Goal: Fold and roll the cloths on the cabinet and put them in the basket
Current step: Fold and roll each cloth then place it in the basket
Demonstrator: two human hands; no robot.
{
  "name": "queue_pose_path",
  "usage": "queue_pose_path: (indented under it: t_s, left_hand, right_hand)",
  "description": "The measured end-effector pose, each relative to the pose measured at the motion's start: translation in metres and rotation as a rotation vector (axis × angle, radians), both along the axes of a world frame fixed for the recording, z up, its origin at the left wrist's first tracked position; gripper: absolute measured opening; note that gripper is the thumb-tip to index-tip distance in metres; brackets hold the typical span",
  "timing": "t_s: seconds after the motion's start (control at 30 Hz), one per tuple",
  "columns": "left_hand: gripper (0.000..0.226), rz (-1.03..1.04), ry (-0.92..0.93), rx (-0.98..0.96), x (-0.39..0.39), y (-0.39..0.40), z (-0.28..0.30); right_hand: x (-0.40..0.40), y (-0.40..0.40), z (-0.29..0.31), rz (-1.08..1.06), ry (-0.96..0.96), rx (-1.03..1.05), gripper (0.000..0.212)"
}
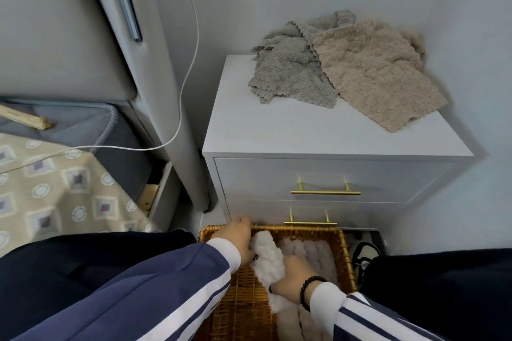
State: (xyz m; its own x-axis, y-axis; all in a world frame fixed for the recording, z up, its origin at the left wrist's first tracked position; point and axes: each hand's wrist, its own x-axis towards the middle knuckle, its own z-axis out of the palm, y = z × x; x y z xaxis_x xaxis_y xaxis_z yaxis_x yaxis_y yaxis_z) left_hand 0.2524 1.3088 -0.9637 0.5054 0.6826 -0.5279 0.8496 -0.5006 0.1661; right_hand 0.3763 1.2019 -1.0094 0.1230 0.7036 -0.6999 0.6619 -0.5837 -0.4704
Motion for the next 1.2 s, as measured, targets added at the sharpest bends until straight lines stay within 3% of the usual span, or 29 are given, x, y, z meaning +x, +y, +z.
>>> queue_pose_path:
  t_s: [0.17,0.3,0.47,0.63,0.87,1.0,1.07,1.2]
  left_hand:
    - [0.039,0.180,0.023,-0.100,0.001,0.003,-0.030]
    - [0.019,0.246,0.002,-0.240,0.012,0.001,-0.057]
    - [0.030,0.487,-0.106,-0.339,0.013,0.002,-0.099]
    - [0.030,0.690,-0.252,-0.478,0.017,0.014,-0.130]
    - [0.031,0.928,-0.388,-0.738,0.012,0.019,-0.181]
    - [0.034,0.963,-0.419,-0.833,0.013,0.020,-0.197]
    - [0.033,0.987,-0.407,-0.888,0.016,0.021,-0.201]
    - [0.032,1.196,-0.329,-1.016,0.024,0.027,-0.209]
  right_hand:
    - [-0.011,-0.001,-0.047,-0.017,0.010,-0.140,0.033]
    - [-0.013,0.010,-0.064,-0.051,-0.016,-0.124,0.025]
    - [-0.018,0.030,-0.087,-0.092,-0.008,-0.085,0.007]
    - [-0.025,0.040,-0.113,-0.198,0.038,-0.049,0.012]
    - [-0.025,0.047,-0.140,-0.141,0.083,-0.113,0.020]
    - [-0.031,0.045,-0.149,-0.131,0.056,-0.125,0.012]
    - [-0.030,0.044,-0.153,-0.161,0.056,-0.106,0.018]
    - [-0.026,0.039,-0.158,-0.252,0.071,-0.109,0.025]
